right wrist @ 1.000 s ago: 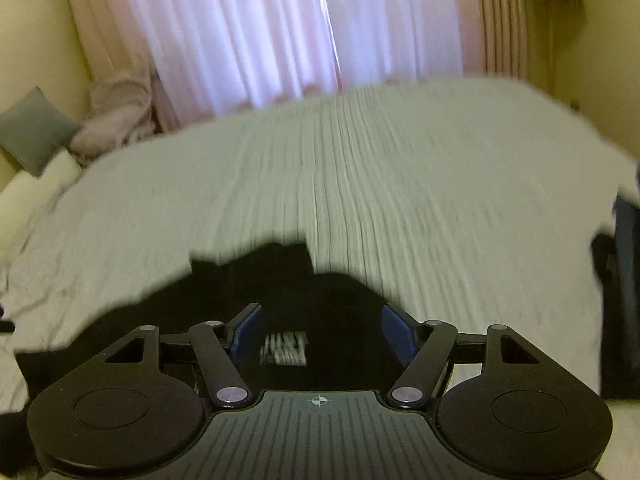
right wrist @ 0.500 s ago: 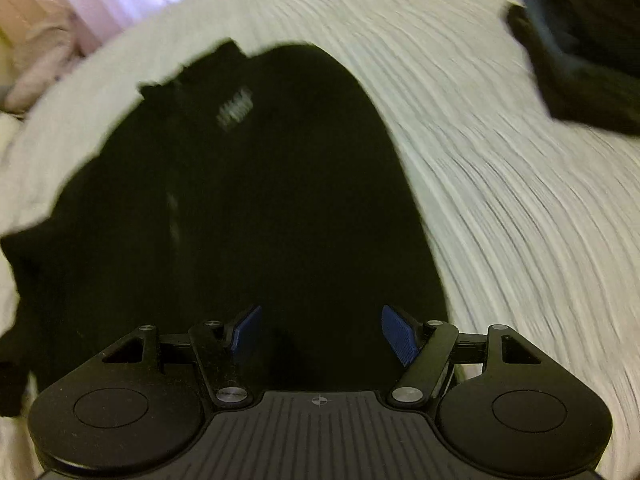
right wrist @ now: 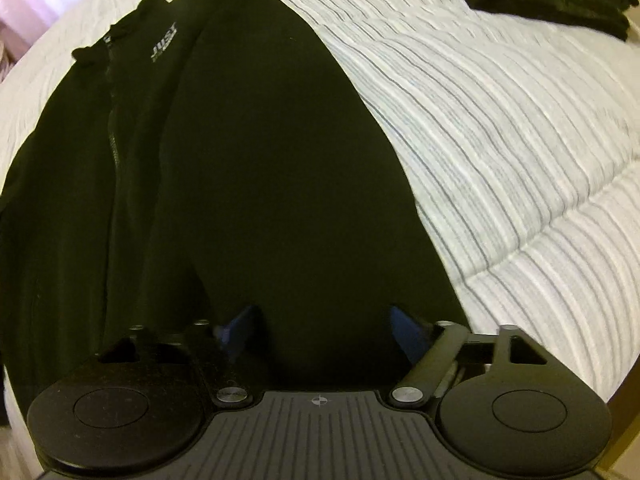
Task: Fold clothes
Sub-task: 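Lay the black jacket flat on the bed and open both grippers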
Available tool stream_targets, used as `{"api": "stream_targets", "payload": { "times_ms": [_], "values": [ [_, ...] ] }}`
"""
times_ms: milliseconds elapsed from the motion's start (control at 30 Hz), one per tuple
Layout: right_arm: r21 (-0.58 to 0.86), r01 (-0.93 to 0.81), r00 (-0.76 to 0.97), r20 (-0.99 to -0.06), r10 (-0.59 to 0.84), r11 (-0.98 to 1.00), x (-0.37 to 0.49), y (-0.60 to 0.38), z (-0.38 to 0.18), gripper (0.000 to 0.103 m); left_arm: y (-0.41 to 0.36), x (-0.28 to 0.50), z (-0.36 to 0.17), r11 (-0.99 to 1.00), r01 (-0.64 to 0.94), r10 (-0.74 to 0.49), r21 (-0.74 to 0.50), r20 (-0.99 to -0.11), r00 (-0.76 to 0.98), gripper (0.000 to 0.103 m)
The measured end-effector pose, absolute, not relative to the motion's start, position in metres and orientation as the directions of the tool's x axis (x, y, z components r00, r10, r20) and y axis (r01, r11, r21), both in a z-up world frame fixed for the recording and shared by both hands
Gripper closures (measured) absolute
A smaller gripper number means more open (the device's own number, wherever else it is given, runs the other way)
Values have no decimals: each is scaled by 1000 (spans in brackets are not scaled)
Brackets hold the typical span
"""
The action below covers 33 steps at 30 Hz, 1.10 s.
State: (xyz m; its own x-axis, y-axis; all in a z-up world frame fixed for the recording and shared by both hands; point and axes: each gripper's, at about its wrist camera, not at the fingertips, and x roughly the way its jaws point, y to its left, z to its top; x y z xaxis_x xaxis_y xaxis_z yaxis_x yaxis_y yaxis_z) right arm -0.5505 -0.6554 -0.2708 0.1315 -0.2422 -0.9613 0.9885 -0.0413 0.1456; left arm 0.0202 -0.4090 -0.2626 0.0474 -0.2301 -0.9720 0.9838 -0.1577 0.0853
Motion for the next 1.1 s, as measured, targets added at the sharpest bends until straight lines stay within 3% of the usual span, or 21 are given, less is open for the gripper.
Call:
{"api": "stream_targets", "payload": {
  "times_ms": [100,200,233,267,367,533,700,833,1100],
  "values": [
    [131,991,122,-967,-222,-26,-545,-661,-272,18,-407,19,-263,-160,984,-231,81,-972,43,43],
    [122,993,118,-969,-215,-6,-544,-662,-275,18,-417,19,-267,-161,985,-225,63,-974,26,53],
    [123,992,120,-970,-212,-4,-545,-663,-275,18,-418,17,-267,-163,985,-221,48,-975,11,63],
    [125,992,122,-970,-210,-3,-546,-664,-276,18,-419,15,-267,-167,986,-215,29,-977,-8,80],
    [130,991,127,-971,-203,-2,-549,-666,-277,18,-418,10,-261,-186,982,-217,17,-976,-25,103],
    [116,993,115,-970,-214,11,-549,-671,-270,18,-410,22,-214,-192,978,-287,86,-958,28,103],
    [93,995,98,-951,-293,29,-539,-678,-247,18,-406,80,-130,-131,923,-382,362,-878,290,103],
    [88,993,109,-933,-343,77,-520,-681,-234,18,-417,119,-119,-70,868,-341,492,-829,442,100],
    [91,988,128,-928,-349,121,-491,-666,-228,18,-400,86,-144,-125,906,-344,404,-874,343,85]
  ]
}}
